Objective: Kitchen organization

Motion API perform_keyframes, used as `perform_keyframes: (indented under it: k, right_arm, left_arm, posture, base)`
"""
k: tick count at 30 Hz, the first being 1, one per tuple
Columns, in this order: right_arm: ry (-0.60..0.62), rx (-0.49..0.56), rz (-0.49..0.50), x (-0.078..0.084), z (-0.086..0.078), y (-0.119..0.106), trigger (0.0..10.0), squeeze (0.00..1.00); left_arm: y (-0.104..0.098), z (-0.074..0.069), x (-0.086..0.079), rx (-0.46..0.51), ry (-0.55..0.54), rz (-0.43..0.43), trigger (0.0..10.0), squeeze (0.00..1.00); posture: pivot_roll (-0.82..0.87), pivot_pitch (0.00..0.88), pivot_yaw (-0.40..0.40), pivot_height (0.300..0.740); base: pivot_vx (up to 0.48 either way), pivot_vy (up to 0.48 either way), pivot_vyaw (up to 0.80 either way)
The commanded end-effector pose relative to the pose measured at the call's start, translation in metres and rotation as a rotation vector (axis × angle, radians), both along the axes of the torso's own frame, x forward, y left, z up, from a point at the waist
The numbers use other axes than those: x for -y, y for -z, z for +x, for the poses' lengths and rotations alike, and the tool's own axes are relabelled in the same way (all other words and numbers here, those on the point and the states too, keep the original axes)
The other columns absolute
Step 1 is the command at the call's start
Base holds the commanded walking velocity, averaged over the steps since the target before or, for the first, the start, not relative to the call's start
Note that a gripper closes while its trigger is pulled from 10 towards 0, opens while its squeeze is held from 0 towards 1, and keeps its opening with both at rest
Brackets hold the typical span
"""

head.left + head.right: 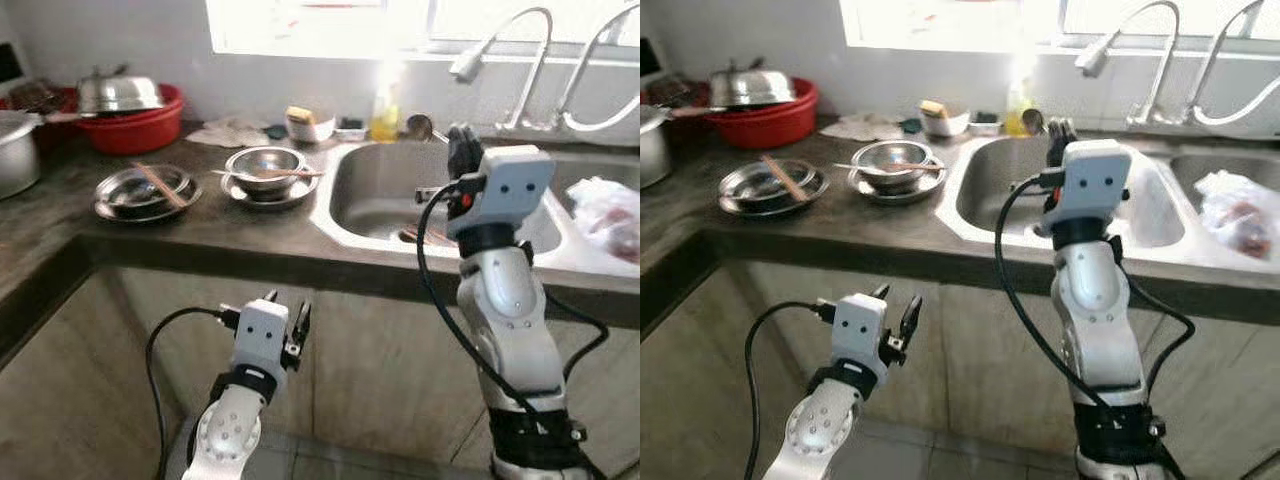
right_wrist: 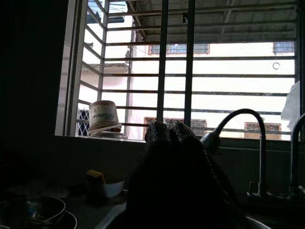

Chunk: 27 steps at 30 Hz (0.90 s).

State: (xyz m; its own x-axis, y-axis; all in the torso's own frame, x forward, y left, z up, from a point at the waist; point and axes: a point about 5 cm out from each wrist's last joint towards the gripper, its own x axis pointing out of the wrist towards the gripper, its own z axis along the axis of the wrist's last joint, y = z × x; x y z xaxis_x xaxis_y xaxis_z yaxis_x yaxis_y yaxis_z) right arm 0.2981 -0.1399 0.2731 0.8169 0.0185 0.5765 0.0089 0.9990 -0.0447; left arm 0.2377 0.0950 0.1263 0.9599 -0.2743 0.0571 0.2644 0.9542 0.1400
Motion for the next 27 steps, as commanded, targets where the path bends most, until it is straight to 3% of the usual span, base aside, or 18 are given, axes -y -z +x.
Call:
perform_keyframes:
  k: [1,5,21,27]
  right_arm:
    - [0.03,-0.007,0.013,0.009,0.003,-0.002,10.0,0.0]
    - [0.022,-0.024,0.02,0.011,0.006,-0.001,10.0,0.0]
    - [-0.03,-0.13,-0.007,0.009,0.023,0.01,10.0,0.0]
    - [-0.049,-0.187,-0.031,0.006,0.034,0.015,10.0,0.0]
  left_arm:
    - [-0.002,-0.001,0.007,0.007,0.02,-0.006,10.0,0.0]
    - [-0.002,-0.001,0.007,0.007,0.02,-0.008,10.0,0.0]
    - [0.0,-0.002,0.009,-0.012,0.018,-0.041,10.0,0.0]
    - [0.001,-0.002,0.008,-0.024,0.007,-0.046,10.0,0.0]
  posture:
    - [0.07,0.0,-0.025,0.74]
    - [0.07,0.0,-0.027,0.74]
    - [0.07,0.0,-0.036,0.74]
    - [0.07,0.0,-0.044,0.74]
  base:
    - [0.371,-0.3,0.0]
    - [0.385,-0.28,0.0]
    - [0.464,0.0,0.0]
    - [0.0,0.0,0.0]
